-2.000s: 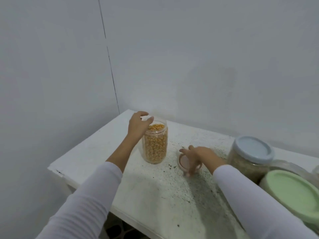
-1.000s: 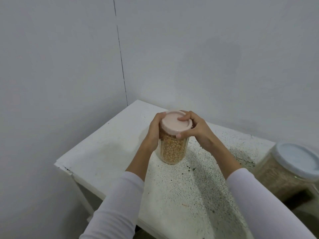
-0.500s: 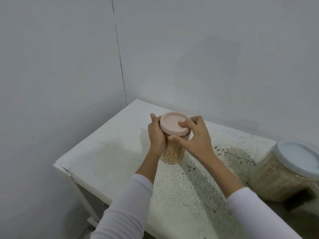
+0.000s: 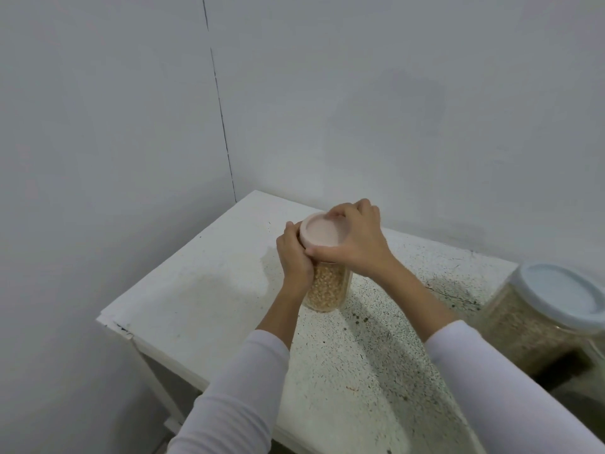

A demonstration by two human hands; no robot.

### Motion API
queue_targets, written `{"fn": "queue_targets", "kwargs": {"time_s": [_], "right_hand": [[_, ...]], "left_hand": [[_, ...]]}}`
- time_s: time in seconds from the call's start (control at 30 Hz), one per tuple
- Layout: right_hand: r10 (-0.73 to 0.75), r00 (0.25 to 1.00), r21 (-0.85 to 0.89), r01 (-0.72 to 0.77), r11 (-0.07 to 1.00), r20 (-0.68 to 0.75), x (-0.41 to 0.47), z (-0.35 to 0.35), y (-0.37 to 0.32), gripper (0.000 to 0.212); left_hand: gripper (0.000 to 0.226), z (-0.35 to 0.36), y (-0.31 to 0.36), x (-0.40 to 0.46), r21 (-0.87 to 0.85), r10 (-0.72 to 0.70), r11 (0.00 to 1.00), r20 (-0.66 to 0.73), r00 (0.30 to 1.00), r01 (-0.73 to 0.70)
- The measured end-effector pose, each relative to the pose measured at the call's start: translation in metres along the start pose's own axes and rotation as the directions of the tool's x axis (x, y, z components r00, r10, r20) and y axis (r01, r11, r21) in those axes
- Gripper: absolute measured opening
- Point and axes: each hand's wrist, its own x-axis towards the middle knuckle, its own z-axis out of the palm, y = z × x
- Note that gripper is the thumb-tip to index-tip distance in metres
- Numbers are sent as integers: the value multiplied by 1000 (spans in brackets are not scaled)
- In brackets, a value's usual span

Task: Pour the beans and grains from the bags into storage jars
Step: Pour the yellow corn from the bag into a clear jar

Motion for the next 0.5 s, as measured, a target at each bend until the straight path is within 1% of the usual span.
{"fn": "queue_targets", "kwargs": {"time_s": [0.03,0.07,0.1,0.13,0.17,0.23,0.27,0.3,0.37,0.43,0.47,0.5], "right_hand": [[-9,1000,-147,5,989,-26,1,2,-2,84],[-16,1000,-268,14,963,-8,4,0,-5,91],[-22,999,-330,35,943,42,9,-4,-5,98],[-45,993,-334,79,939,108,13,-10,-5,102],[-97,979,-302,148,942,177,17,-13,-4,103],[-209,931,-241,285,928,299,20,-10,-3,96],[-232,919,-239,315,919,318,19,-5,-3,92],[-240,924,-251,319,914,299,17,0,-1,91],[-239,950,-269,288,919,200,15,10,1,92],[-209,973,-277,229,933,100,14,17,1,85],[-197,979,-273,205,940,57,13,21,1,81],[-182,983,-268,183,946,27,13,23,-1,78]], "left_hand": [[47,-1,0,-1,37,44,998,4,999,-44],[43,-1,1,-1,88,90,992,8,996,-90],[41,-1,2,-2,143,126,982,14,992,-126],[42,-1,3,-2,187,147,971,17,989,-147],[44,-1,5,-2,209,158,965,17,987,-158],[43,-2,3,0,212,152,966,9,988,-151],[42,-2,3,0,183,125,975,-1,992,-122],[41,-1,2,0,138,93,986,-13,996,-91],[39,0,0,0,12,32,999,-23,999,-32],[33,3,-1,1,-184,-66,981,-19,998,62],[30,2,-3,2,-246,-94,965,-13,995,88],[28,3,-4,3,-261,-102,961,-6,995,97]]}}
